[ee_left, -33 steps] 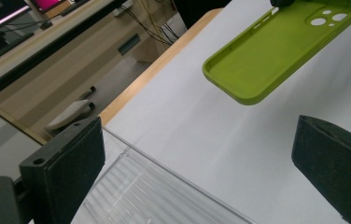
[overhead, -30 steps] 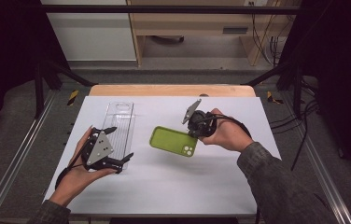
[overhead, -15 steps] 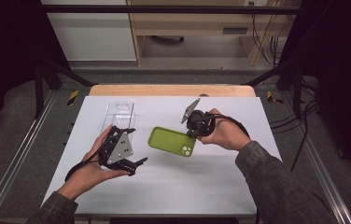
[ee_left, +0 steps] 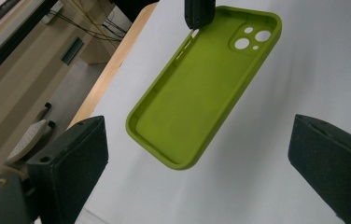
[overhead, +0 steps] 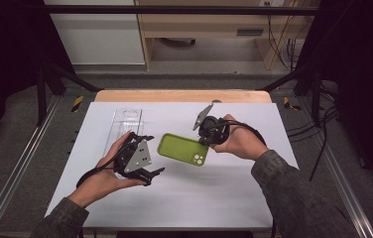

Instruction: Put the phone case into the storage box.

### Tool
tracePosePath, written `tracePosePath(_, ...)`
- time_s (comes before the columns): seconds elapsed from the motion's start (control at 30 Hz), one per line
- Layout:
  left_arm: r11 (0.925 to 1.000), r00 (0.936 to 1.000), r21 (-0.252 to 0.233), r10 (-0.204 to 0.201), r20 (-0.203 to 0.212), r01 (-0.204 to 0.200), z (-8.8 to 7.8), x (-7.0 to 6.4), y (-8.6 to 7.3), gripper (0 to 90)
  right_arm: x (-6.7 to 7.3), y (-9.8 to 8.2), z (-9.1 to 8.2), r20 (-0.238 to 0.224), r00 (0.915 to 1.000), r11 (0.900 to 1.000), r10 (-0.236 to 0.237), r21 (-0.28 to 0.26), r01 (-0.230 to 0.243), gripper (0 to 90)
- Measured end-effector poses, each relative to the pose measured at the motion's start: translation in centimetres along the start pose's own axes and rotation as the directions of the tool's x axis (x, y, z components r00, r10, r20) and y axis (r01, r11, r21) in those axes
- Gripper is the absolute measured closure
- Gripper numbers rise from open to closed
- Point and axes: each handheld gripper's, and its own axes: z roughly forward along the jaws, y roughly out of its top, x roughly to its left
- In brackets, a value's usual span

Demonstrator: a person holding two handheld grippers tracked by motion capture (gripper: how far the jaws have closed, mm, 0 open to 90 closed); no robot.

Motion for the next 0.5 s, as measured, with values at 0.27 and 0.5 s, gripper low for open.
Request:
tracePosePath(0.27,0.9986,0.9984,0.014,0.051,0.023,-0.051,0.7,-0.3,1.5,7.7,0.1,0.2,-0.4,0.003,1.0,1.0,-0.006,-0.004,0.006,88.2)
tracePosePath(0.5,0.996,0.9945,0.001,0.09,0.055,-0.09,1.3,-0.6,2.9,17.1,0.3,0.4,-0.5,0.007,0.9999,1.0,-0.013,-0.005,0.013,88.2)
